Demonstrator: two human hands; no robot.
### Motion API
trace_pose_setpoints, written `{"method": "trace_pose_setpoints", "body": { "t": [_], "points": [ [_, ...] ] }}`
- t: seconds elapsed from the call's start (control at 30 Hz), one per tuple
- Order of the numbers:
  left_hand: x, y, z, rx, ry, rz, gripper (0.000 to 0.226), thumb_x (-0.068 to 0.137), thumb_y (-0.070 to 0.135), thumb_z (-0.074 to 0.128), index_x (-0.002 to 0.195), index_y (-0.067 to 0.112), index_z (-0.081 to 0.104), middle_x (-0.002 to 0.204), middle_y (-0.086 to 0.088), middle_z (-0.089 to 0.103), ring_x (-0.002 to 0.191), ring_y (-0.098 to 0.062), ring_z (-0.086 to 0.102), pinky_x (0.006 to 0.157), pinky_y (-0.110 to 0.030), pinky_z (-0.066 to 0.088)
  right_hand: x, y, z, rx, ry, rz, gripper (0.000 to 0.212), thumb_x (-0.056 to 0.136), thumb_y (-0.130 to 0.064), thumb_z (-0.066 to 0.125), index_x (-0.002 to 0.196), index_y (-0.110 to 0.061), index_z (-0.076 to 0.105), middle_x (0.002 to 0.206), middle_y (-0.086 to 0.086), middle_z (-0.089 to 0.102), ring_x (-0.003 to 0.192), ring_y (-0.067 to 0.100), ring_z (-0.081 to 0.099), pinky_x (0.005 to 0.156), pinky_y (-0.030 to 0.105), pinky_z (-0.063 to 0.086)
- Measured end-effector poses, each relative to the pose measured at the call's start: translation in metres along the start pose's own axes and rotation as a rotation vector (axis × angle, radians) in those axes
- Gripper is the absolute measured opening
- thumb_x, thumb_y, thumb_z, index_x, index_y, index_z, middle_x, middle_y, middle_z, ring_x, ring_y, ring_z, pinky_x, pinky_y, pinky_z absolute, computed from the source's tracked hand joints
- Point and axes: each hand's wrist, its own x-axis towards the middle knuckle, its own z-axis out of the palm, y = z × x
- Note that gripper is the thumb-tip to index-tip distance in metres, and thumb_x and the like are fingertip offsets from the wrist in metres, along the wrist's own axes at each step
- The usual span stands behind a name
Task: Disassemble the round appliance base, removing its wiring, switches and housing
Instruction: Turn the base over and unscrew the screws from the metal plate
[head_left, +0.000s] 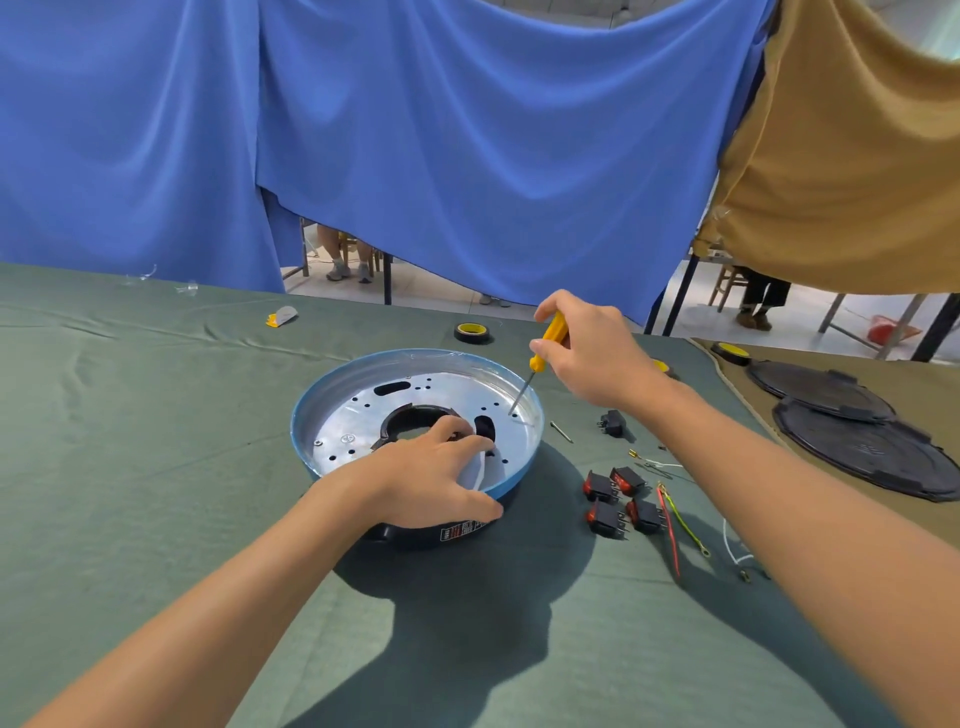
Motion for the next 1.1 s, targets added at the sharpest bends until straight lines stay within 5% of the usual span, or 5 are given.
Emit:
{"method": "trace_pose_setpoints", "body": {
  "t": [0.23, 0.47, 0.67, 0.93, 1.1],
  "points": [
    [-0.005, 0.000, 0.002, 0.006, 0.029, 0.032, 0.074, 0.083, 0.059, 0.051, 0.148, 0.040, 0.020, 0.152, 0.027, 0.006, 0.129, -0.022, 0.043, 0.101, -0.036, 0.038, 0.007, -0.008, -0.006, -0.048, -0.038, -0.085, 0.021, 0.097, -0.017, 0.056, 0.117, -0.013, 0.052, 0.084, -0.005, 0.050, 0.080, 0.017, 0.049, 0.072, 0.030, 0.038],
    [-0.009, 0.001, 0.003, 0.027, 0.068, 0.038, 0.074, 0.084, 0.058, 0.051, 0.148, 0.041, 0.019, 0.154, 0.026, 0.004, 0.129, -0.021, 0.043, 0.097, -0.033, 0.037, 0.015, -0.008, 0.000, -0.119, -0.103, -0.133, 0.027, 0.095, -0.017, 0.059, 0.121, -0.013, 0.052, 0.073, -0.017, 0.039, 0.064, 0.001, 0.041, 0.056, 0.019, 0.031],
    [-0.013, 0.002, 0.005, 0.040, 0.106, 0.036, 0.074, 0.083, 0.056, 0.052, 0.148, 0.040, 0.020, 0.154, 0.024, 0.005, 0.128, -0.023, 0.044, 0.094, -0.034, 0.038, 0.018, -0.011, 0.015, -0.187, -0.224, -0.152, 0.029, 0.095, -0.017, 0.059, 0.123, -0.016, 0.052, 0.100, -0.004, 0.049, 0.086, 0.015, 0.048, 0.072, 0.026, 0.038],
    [-0.011, 0.001, 0.006, 0.036, 0.121, 0.033, 0.075, 0.082, 0.057, 0.051, 0.148, 0.040, 0.021, 0.155, 0.023, 0.005, 0.131, -0.022, 0.041, 0.094, -0.033, 0.036, 0.031, -0.014, 0.005, -0.265, -0.429, -0.160, 0.016, 0.094, -0.011, 0.056, 0.102, -0.024, 0.052, 0.096, -0.008, 0.046, 0.088, 0.011, 0.044, 0.063, 0.019, 0.036],
    [-0.011, 0.003, 0.005, 0.027, 0.109, 0.026, 0.075, 0.082, 0.056, 0.052, 0.148, 0.039, 0.022, 0.156, 0.024, 0.006, 0.133, -0.021, 0.040, 0.096, -0.034, 0.036, 0.029, -0.018, 0.016, -0.373, -0.239, 0.009, 0.031, 0.096, -0.030, 0.051, 0.072, -0.015, 0.040, 0.075, 0.003, 0.040, 0.064, 0.018, 0.041, 0.051, 0.031, 0.032]
  ]
}}
